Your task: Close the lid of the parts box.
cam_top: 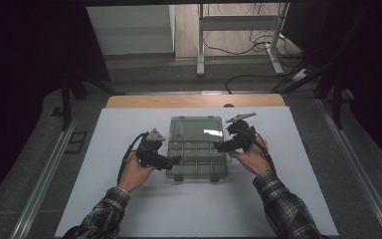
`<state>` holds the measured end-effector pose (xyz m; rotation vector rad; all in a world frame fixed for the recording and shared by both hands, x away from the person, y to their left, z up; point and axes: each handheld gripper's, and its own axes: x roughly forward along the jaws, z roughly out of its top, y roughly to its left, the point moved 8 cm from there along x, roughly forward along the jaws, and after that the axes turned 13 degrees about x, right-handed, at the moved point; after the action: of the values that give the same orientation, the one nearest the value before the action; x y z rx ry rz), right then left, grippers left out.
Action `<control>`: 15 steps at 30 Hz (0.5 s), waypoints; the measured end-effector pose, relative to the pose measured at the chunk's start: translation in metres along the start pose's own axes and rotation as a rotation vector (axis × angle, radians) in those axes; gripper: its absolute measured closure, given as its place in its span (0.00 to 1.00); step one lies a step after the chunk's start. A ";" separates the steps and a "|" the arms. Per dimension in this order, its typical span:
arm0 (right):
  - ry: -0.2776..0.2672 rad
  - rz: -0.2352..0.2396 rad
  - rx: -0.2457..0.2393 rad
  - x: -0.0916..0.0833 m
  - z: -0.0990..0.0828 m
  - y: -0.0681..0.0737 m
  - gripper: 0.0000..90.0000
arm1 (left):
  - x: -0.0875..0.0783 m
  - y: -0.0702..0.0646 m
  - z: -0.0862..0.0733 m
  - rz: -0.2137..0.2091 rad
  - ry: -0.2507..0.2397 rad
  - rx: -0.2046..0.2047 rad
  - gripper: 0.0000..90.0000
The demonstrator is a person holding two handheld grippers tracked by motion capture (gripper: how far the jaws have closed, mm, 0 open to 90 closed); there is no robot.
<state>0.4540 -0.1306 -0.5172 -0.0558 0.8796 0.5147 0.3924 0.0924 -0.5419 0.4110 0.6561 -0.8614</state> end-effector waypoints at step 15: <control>-0.002 -0.073 0.052 0.029 0.028 -0.023 0.31 | 0.009 0.001 0.004 -0.016 0.004 0.015 0.01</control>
<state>0.4998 -0.1320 -0.5248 -0.0398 0.8854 0.4232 0.3990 0.0855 -0.5453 0.4216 0.6579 -0.8814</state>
